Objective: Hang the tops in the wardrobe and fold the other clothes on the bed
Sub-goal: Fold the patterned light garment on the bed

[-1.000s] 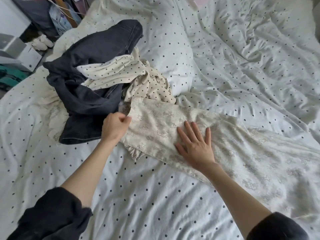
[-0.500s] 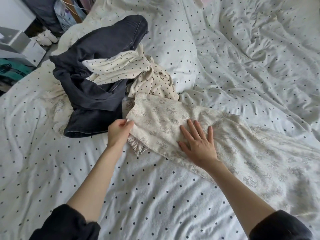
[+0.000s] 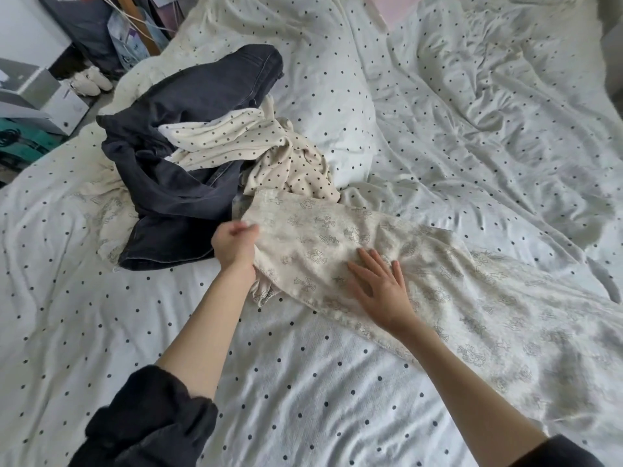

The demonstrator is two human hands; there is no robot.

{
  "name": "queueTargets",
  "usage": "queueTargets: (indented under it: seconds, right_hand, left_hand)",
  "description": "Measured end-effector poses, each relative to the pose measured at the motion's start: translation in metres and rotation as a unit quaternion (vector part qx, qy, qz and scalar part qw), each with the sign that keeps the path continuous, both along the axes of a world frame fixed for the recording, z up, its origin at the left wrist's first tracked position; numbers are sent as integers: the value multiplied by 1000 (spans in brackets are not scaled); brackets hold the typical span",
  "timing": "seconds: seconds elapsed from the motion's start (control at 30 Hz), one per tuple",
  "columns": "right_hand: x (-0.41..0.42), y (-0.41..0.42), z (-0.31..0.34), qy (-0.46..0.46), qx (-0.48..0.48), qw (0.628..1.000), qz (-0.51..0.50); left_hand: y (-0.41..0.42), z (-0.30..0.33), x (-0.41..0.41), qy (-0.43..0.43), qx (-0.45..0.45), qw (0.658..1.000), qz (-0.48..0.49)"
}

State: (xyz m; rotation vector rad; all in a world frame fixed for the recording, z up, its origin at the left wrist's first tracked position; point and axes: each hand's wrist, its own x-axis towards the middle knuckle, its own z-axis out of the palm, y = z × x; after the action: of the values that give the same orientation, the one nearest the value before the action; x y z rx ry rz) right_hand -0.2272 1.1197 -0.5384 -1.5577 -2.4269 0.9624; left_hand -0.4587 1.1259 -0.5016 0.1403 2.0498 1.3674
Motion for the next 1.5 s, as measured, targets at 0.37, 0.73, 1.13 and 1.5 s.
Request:
queueTargets:
  seconds: [0.37, 0.73, 1.13, 1.5]
  right_hand:
    - [97, 7, 52, 449, -358, 687, -445]
    - [88, 20, 46, 157, -48, 862, -480]
    - [91, -10, 49, 172, -318, 828, -429]
    - [68, 9, 106, 308, -267, 813, -416]
  left_hand:
    - [-15, 52, 161, 184, 155, 680, -693]
    - [-58, -7, 130, 460, 25, 627, -628]
    - [-39, -15, 102, 364, 91, 760, -531]
    - [-52, -20, 138, 402, -7, 729, -554]
